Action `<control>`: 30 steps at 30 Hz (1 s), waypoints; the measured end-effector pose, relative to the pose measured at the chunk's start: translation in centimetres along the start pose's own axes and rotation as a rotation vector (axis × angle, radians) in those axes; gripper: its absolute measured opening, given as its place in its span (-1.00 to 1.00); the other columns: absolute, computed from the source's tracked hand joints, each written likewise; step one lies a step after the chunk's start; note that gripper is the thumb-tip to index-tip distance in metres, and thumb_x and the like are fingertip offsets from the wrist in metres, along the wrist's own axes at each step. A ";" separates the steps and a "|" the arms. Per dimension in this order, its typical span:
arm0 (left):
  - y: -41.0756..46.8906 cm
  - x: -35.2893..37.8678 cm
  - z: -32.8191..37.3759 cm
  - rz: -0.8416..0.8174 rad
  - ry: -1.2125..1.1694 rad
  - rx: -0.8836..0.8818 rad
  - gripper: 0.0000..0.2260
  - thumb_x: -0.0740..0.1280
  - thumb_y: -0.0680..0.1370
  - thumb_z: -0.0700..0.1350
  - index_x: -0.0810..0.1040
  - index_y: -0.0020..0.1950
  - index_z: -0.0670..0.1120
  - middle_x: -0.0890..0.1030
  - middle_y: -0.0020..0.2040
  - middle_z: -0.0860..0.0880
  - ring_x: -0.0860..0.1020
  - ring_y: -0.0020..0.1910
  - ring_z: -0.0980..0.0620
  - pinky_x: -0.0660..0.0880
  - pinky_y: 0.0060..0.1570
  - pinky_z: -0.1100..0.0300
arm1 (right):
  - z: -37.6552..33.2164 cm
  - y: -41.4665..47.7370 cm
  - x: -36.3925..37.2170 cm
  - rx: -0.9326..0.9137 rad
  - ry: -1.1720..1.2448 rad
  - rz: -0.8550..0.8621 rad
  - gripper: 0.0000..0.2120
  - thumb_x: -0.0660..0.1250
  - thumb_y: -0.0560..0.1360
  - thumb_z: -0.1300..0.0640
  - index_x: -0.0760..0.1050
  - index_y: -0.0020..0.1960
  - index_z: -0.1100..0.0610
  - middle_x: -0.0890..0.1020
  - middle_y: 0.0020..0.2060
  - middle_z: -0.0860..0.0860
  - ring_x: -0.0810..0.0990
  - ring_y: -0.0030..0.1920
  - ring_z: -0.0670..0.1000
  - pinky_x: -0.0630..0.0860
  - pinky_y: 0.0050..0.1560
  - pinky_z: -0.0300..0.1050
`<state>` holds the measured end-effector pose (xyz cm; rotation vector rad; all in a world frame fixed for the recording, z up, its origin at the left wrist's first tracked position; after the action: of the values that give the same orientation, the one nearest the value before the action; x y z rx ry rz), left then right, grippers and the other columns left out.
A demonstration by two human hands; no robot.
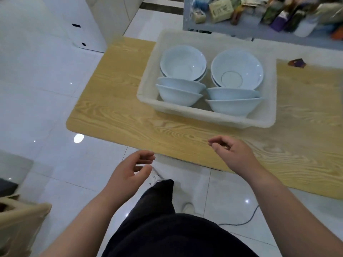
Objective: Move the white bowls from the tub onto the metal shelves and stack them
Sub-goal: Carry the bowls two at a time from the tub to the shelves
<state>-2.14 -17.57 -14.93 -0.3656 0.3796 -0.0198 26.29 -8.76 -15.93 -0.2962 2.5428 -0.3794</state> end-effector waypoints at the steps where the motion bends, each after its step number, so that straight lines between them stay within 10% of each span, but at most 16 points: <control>1: 1.9 0.0 0.9 -0.033 -0.001 0.025 -0.68 0.31 0.56 -0.26 0.56 0.17 0.13 0.64 0.09 0.18 0.58 0.15 0.19 0.46 0.10 0.25 | -0.5 0.9 -0.5 0.006 0.006 0.024 -0.86 0.35 0.54 0.14 0.62 -0.01 -0.09 0.68 -0.10 -0.23 0.60 -0.09 -0.29 0.42 -0.16 -0.50; 13: 26.3 1.0 16.3 -0.195 0.260 0.391 -0.77 0.31 0.55 -0.15 0.56 0.19 0.03 0.61 0.05 0.16 0.57 0.03 0.25 0.47 0.02 0.37 | -6.1 13.6 -9.2 -0.017 -0.294 0.302 -0.86 0.31 0.53 0.10 0.59 0.05 -0.04 0.63 -0.05 -0.16 0.58 -0.04 -0.19 0.51 0.02 -0.31; 22: 40.1 8.8 12.6 -0.374 1.072 0.144 -0.52 0.33 0.54 0.09 0.42 0.42 -0.03 0.51 0.34 -0.06 0.48 0.28 -0.12 0.40 0.26 0.05 | -2.8 27.6 -8.3 0.132 -0.955 -0.133 -0.61 0.26 0.53 -0.08 0.45 0.29 0.07 0.53 0.12 0.06 0.52 0.09 0.14 0.49 -0.05 0.00; 30: 40.2 12.2 10.7 -0.553 1.512 0.125 -0.80 0.31 0.54 -0.12 0.54 0.16 -0.08 0.53 -0.05 -0.02 0.49 -0.09 -0.02 0.43 -0.04 0.16 | -1.0 28.9 -6.9 0.004 -1.018 -0.283 -0.77 0.24 0.56 0.13 0.51 0.18 0.10 0.58 0.00 0.06 0.55 -0.01 0.13 0.42 -0.14 -0.03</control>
<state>11.14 22.65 -24.23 -0.2626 1.7472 -0.8964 27.65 20.49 -21.23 -0.6534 1.5028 -0.2401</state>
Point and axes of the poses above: each hand's wrist, its own y-axis towards the middle knuckle, its own x-axis out of the palm, z = x × y, the point moved 9 cm from there along y, towards the middle knuckle
